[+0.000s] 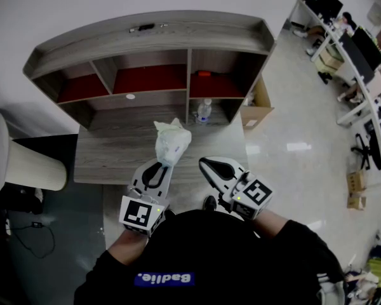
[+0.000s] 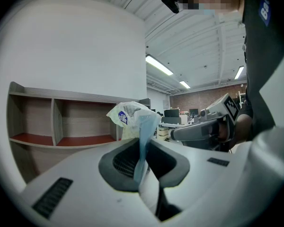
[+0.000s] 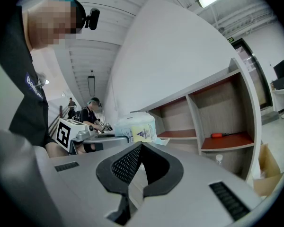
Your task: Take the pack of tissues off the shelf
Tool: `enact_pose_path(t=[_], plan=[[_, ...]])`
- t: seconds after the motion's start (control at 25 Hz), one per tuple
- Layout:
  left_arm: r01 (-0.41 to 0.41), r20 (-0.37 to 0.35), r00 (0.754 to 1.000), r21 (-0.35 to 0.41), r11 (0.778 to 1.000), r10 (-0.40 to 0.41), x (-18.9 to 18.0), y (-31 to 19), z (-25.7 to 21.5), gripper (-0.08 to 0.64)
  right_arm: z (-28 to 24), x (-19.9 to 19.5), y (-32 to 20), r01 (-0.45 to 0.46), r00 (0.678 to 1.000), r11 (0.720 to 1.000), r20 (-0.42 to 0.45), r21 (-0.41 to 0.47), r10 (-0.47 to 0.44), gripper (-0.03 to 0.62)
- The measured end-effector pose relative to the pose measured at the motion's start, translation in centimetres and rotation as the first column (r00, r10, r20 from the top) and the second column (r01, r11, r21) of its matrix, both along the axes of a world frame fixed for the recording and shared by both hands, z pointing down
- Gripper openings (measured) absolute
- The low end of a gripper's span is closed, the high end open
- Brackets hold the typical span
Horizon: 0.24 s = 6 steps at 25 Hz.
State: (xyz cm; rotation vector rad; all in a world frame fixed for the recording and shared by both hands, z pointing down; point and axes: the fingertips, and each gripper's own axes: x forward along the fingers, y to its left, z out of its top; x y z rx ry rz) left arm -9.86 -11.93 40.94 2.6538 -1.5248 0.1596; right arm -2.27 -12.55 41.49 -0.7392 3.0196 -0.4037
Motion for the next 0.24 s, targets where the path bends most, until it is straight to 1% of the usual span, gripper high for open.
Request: enact_pose_path(t=[0.24], plan=[[0.001,0.001,1.0,0.02,1.0,-0.001,0.19,-0.09,-0.47,0.037,-0.06,0.15,0.06,0.0,1.0,1.0,-0.001,0.002,0.0,0.026]])
